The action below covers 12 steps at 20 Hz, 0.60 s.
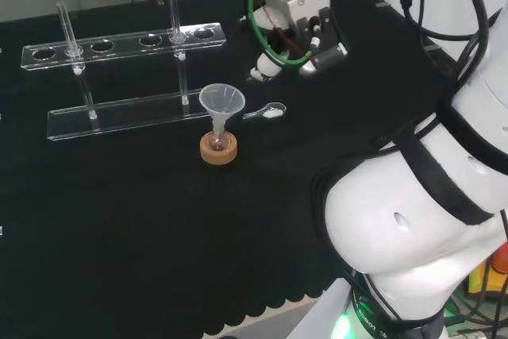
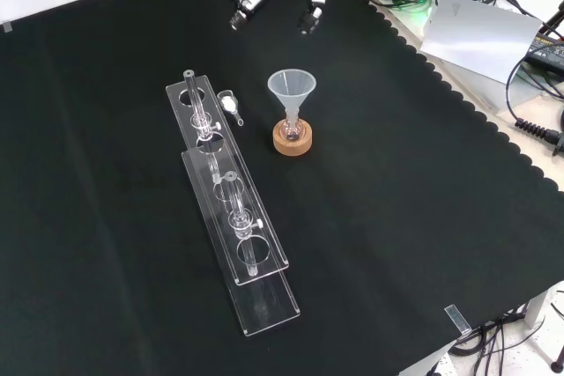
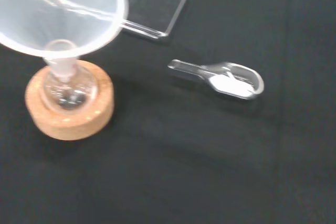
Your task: Pick up the weighing funnel.
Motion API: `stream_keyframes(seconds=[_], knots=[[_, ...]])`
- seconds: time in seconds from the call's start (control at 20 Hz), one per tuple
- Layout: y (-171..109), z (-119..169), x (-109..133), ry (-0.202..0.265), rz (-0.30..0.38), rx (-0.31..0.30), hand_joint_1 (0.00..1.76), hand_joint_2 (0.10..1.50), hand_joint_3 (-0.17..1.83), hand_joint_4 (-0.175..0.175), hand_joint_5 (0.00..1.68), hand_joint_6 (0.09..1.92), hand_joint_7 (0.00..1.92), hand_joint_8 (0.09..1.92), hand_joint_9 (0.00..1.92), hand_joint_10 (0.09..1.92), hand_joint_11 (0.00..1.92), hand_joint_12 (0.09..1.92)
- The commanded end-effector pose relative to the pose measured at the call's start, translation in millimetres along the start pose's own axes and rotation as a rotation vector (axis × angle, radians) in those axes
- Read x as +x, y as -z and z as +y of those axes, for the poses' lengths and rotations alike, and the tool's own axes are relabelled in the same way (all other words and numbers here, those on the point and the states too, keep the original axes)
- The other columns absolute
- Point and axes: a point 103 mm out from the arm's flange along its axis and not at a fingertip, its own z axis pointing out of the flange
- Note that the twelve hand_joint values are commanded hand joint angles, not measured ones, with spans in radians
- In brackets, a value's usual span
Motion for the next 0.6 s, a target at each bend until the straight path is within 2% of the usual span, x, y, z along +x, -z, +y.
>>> stream_keyframes(seconds=[0.05,0.4,0.5,0.6], knots=[[-11,-8,-29,-0.042,0.018,0.004,0.74,0.68,0.51,-0.069,0.32,0.09,0.34,0.70,0.63,0.61,0.45,1.32],[-32,1,-48,-0.077,0.030,0.023,0.76,0.67,0.53,-0.071,0.33,0.09,0.38,0.71,0.66,0.60,0.46,1.31],[-33,4,-45,-0.081,0.021,0.020,0.77,0.67,0.54,-0.070,0.36,0.09,0.41,0.71,0.68,0.60,0.48,1.30],[-40,10,-46,-0.075,0.035,0.043,0.79,0.67,0.55,-0.068,0.39,0.09,0.45,0.72,0.70,0.59,0.49,1.30]])
